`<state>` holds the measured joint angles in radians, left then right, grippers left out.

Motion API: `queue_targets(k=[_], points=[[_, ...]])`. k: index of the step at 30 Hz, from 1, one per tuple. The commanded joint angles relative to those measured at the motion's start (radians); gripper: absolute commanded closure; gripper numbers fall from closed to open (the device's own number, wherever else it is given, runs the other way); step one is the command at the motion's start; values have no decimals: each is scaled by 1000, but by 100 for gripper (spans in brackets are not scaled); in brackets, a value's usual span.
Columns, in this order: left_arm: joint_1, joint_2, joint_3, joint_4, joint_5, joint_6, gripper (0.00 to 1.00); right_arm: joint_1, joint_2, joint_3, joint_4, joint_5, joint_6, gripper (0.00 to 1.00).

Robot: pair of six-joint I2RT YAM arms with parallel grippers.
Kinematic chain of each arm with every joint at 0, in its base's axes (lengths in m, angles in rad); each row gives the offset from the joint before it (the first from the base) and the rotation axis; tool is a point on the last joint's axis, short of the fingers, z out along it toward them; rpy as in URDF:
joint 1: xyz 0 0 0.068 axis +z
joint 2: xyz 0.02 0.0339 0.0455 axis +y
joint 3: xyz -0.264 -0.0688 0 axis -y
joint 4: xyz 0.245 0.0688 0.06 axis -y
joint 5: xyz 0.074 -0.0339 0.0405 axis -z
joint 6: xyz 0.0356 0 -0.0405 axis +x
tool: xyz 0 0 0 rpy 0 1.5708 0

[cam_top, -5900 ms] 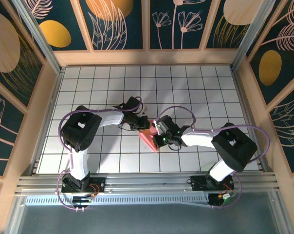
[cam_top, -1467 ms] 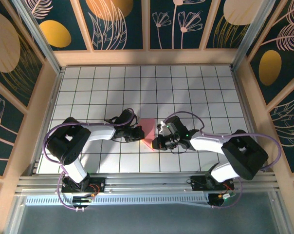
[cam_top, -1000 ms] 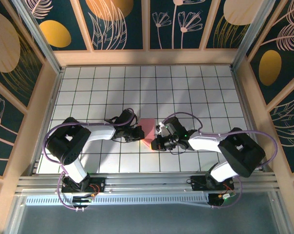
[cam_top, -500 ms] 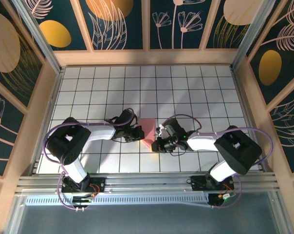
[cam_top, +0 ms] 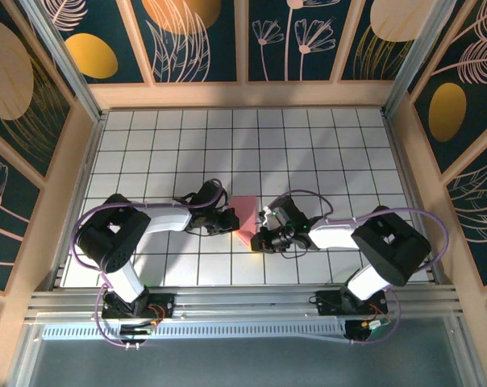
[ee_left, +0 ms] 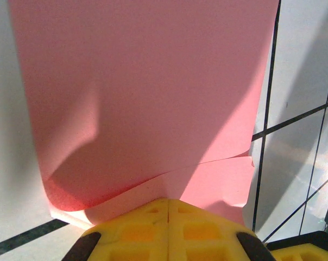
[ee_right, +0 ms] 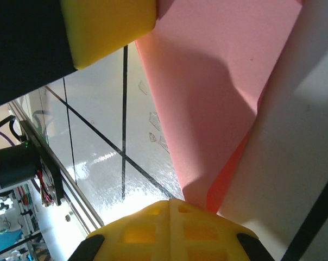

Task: Fold a paper plane with a square sheet of paper (fold left side to right side)
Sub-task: Third fold the triangle at the center of the table.

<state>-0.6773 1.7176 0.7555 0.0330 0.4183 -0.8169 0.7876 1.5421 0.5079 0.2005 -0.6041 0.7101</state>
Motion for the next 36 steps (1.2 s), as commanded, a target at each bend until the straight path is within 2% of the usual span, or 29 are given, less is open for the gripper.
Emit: queue_targets(k=[1, 18, 26, 36], points=[[-7, 19, -13, -76, -43, 4, 94, 9, 20, -12, 16, -12, 14, 100], [-6, 14, -14, -77, -46, 3, 94, 10, 59, 30, -86, 20, 0, 100], [-7, 17, -13, -75, -46, 2, 94, 9, -41, 36, -56, 3, 11, 100], [-7, 17, -10, -77, -44, 3, 94, 9, 4, 49, -44, 33, 13, 100]])
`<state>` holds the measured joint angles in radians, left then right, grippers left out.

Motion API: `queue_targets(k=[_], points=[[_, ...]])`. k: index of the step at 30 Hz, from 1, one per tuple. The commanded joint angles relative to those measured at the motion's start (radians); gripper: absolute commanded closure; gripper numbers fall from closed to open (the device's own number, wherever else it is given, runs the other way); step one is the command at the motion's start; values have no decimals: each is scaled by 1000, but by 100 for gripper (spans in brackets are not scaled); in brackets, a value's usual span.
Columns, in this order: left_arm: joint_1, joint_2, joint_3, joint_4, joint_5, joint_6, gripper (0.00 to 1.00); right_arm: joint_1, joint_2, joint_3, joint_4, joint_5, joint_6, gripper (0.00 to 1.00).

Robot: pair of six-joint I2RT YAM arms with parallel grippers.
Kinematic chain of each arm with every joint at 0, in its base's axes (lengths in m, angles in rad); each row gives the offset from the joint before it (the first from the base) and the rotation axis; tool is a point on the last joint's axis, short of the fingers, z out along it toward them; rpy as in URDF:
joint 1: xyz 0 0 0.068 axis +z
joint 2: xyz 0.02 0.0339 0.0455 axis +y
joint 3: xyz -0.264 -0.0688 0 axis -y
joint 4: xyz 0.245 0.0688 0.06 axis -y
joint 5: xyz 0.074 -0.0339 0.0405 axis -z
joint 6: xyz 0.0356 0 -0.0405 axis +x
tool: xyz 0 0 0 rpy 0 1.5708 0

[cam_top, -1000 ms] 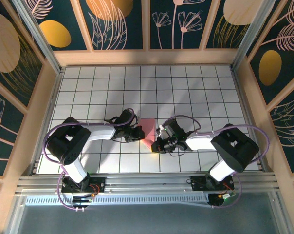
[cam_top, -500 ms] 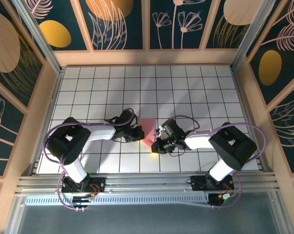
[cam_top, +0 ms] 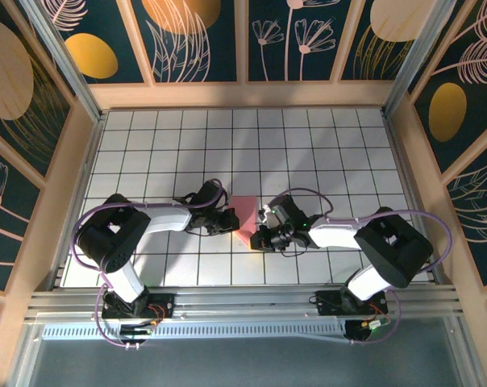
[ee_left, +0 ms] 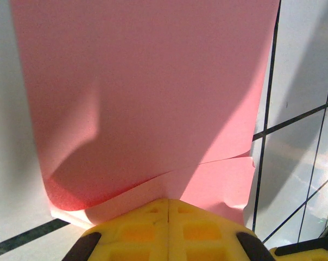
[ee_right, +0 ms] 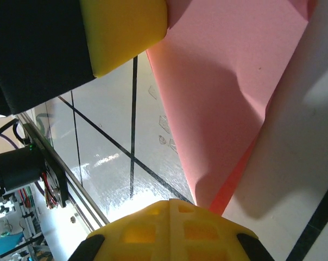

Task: Fold a paper plane with a square sheet of paper (fold left side to right side)
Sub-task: Third fold the triangle at the center of the table.

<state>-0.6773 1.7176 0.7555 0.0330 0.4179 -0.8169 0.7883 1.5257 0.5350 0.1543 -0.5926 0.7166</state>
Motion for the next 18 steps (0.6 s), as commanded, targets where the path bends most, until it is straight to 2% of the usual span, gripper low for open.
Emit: queue_targets(k=[1, 10, 18], points=[[-7, 18, -11, -77, -44, 5, 94, 8, 25, 22, 2, 25, 6, 100], [-7, 16, -9, -74, -41, 3, 94, 8, 67, 40, -26, 53, 14, 100], [-7, 12, 8, -38, -15, -8, 91, 12, 113, 74, -147, 100, 2, 100]])
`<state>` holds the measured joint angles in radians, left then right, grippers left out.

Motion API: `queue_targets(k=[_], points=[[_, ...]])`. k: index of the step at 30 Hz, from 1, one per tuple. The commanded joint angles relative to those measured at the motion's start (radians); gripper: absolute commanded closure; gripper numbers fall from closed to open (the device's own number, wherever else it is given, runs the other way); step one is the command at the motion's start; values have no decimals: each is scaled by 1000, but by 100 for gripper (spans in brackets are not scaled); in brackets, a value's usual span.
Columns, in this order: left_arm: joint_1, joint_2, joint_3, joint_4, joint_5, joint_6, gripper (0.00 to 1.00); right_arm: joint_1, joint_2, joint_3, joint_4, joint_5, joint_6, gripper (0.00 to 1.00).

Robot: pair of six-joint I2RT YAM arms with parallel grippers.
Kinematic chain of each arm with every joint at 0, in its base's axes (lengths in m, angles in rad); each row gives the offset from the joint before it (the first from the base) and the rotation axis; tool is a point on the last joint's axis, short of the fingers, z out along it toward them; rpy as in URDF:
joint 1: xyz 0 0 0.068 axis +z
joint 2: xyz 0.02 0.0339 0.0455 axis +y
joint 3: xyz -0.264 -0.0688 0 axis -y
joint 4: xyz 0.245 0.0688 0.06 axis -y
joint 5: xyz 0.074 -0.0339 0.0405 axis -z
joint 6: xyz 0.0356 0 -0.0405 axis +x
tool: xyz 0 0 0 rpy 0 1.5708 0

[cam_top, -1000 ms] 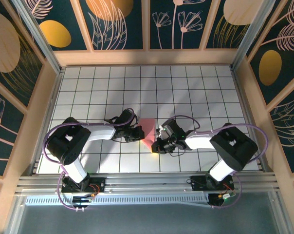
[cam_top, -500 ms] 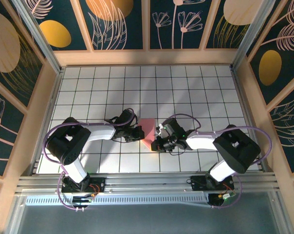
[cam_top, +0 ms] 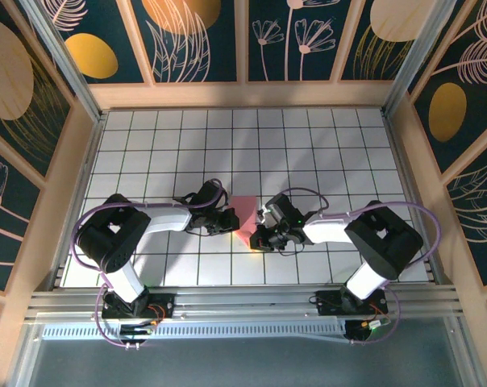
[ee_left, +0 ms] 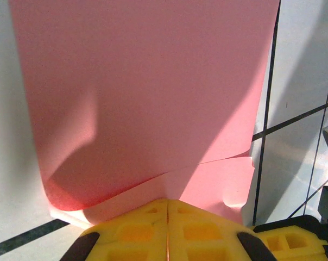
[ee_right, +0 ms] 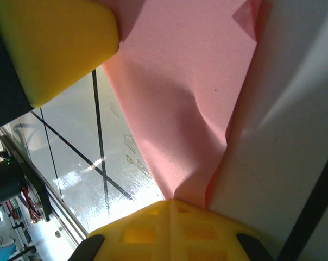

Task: Fold a paper plane with a square sheet of paper (fold left side to right side)
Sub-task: Third fold the triangle at the center of the table.

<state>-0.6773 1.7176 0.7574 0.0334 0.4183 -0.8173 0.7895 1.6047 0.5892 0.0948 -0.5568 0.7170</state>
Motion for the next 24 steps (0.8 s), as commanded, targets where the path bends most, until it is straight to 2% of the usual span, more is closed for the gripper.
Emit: queue_targets(k=[1, 7, 13, 19, 24], points=[[-7, 7, 13, -37, -13, -10, 91, 14, 39, 26, -109, 75, -3, 100], [-7, -75, 40, -22, -32, -15, 86, 18, 52, 35, -189, 122, -10, 100], [-7, -228, -58, 42, -69, -57, 86, 22, 51, 42, -225, 160, -6, 100], [-12, -299, -216, 217, 8, -142, 91, 30, 58, 51, -240, 184, -1, 100], [-34, -279, -251, 304, 40, -181, 93, 36, 67, 55, -251, 199, 1, 100]])
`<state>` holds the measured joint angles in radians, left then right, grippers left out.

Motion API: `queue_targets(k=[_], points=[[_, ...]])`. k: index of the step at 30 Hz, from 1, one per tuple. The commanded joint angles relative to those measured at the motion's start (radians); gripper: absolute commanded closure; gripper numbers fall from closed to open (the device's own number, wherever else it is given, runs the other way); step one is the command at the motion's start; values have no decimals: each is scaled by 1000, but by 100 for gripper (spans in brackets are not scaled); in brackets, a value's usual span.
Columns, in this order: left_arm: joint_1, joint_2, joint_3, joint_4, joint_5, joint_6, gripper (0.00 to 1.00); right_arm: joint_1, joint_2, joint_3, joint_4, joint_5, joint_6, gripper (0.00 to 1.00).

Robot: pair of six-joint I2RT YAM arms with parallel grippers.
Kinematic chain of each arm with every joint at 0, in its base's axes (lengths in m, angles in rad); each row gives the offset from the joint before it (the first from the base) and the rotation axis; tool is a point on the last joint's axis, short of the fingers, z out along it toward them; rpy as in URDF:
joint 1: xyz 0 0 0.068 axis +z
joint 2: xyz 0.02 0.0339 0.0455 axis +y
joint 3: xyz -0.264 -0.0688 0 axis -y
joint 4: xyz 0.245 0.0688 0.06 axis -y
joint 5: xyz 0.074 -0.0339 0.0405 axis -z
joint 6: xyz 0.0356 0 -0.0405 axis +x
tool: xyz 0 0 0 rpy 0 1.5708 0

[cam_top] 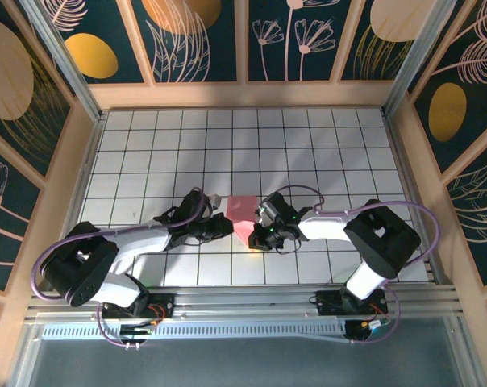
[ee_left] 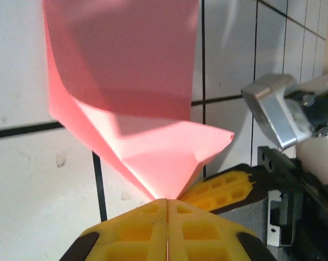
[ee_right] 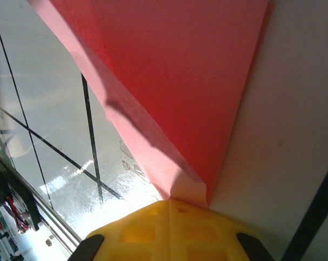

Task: Fold a paper plane with a square sheet of paper (fold left side to right side)
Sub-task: Third fold the triangle at the center of the table.

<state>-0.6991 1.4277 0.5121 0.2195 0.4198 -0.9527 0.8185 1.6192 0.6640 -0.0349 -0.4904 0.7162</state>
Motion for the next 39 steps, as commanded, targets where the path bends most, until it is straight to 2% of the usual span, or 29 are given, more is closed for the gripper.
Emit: queue_targets(k=[1, 6, 24, 30, 39], points=[[-15, 18, -12, 138, 44, -57, 93, 8, 55, -19, -123, 133, 4, 100], [-31, 66, -8, 199, 59, -84, 94, 14, 67, -8, -128, 137, 2, 100], [-56, 222, 47, 248, 91, -91, 96, 17, 71, 2, -157, 151, -9, 100], [-56, 246, 36, 267, 80, -102, 96, 18, 73, -1, -158, 149, -12, 100], [-56, 255, 39, 205, 18, -92, 96, 18, 82, 9, -182, 154, -19, 100]])
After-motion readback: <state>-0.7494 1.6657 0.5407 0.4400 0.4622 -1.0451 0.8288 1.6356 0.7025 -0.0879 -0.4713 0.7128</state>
